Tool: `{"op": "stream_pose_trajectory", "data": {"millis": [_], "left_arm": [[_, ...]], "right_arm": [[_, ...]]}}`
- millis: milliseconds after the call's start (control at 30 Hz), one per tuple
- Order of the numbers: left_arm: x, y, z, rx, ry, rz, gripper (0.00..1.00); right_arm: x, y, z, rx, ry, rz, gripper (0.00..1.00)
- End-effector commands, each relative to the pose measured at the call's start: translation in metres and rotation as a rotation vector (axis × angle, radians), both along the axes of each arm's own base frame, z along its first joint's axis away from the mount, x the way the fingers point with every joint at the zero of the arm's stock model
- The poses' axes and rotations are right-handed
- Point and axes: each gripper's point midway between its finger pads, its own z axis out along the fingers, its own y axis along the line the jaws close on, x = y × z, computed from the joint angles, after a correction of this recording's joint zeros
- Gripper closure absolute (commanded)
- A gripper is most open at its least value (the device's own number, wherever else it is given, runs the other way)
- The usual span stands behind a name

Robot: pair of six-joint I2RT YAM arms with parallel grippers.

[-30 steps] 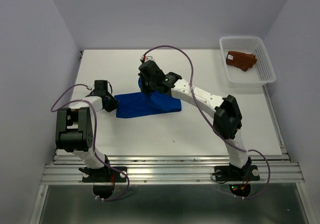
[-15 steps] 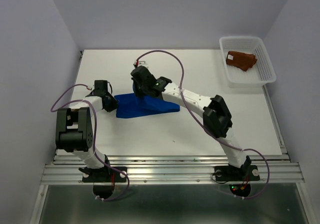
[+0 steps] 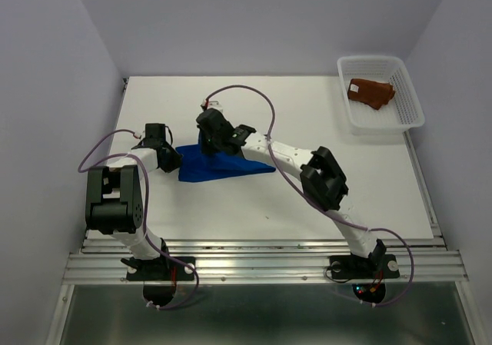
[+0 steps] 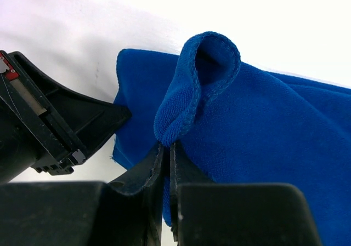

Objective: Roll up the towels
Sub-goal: Fold the towel

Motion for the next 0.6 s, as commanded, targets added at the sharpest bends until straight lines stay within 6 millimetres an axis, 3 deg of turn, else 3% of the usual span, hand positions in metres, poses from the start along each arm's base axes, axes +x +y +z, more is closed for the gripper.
{"op": "stream_pose_trajectory", "data": {"millis": [0,467,567], "left_arm": [[-0.018,0.005,-0.007,0.035,0.067,-0.004,1.0],[-0.02,0.007,-0.011,0.038,0.078,0.007,1.0],[-0.02,0.007,-0.011,0.037,0.081,0.01,1.0]], "right_arm": [[0.005,0.029,0.022,0.118,-0.035,0.014,0.97],[-0.008,0.056,0.01,0.176,-0.004,0.085,0.96],[-0.008,0.061,0.009,0.185,0.002,0.1,0.92]]}}
